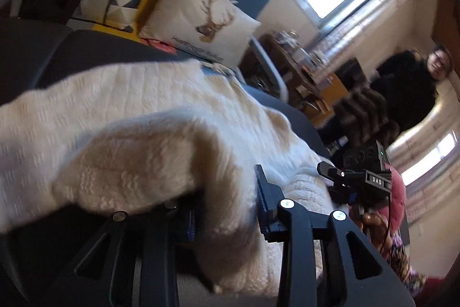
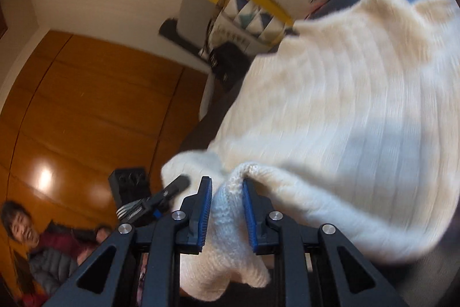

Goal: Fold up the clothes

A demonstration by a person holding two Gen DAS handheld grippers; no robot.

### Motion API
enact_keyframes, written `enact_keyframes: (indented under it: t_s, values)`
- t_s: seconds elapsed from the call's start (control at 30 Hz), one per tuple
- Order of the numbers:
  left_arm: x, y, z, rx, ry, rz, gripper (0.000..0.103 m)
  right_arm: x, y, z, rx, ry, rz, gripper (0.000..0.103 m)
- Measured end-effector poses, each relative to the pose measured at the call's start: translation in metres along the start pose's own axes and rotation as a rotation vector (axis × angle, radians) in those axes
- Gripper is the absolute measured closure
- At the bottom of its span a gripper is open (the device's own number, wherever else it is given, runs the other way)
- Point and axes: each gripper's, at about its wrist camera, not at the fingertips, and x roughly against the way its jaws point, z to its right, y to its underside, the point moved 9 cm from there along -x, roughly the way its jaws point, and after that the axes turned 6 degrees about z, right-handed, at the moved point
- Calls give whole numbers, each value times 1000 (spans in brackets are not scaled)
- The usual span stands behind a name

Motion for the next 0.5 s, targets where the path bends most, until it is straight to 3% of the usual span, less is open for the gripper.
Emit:
enact_keyframes:
  t_s: [0.07,0.17,0.27,0.37,0.43,0.5]
  values:
    - [-19,-19,-13,38,-46,-2,69,-8,-13,13,0,53,16,79]
    - [-41,-20,-34,101,-70,-55,68,-17,-25,33,6,139,27,69]
    - [-37,-17,-31,132,0,-45,63,-18,-33,44,34,196,46,62]
    - [-33,-13,-29,140,37,-42,57,6,-12,9,186,171,53,51]
    - [-32,-8,-28,143,50,-45,56,17,16,-14,313,164,8,43]
    - [-30,-4,-27,145,64,-47,49,22,46,-18,395,202,-53,40]
